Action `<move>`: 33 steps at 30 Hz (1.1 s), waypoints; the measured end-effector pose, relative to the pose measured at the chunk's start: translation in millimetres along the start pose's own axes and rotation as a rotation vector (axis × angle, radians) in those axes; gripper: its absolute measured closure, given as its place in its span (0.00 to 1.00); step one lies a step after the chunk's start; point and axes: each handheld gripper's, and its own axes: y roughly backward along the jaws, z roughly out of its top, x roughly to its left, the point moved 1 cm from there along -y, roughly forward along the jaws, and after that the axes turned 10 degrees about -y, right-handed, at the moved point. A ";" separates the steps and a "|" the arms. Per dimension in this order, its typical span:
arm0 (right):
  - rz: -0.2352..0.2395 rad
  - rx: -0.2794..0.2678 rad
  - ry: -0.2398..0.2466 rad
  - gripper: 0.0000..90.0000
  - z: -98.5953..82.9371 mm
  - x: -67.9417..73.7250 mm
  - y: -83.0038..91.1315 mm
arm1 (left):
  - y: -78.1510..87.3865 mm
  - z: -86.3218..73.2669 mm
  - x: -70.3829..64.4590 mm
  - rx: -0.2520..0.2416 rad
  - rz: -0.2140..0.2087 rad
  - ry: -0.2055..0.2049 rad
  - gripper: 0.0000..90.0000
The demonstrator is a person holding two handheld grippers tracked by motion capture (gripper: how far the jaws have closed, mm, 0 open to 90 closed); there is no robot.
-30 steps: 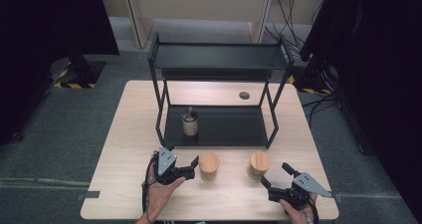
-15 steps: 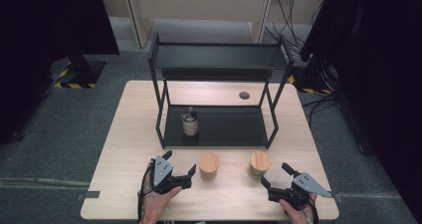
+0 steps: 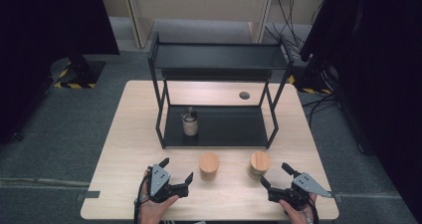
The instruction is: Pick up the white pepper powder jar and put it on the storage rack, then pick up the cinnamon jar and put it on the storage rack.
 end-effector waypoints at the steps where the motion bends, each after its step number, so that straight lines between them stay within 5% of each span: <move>1: 0.000 0.000 0.000 0.01 0.1 -0.1 0.2 | 0.7 -0.9 -0.3 0.003 0.001 -0.003 0.03; 33: 0.005 -0.009 0.013 0.01 -0.4 1.6 3.3 | 4.2 -7.1 -2.4 0.006 -0.008 -0.005 0.03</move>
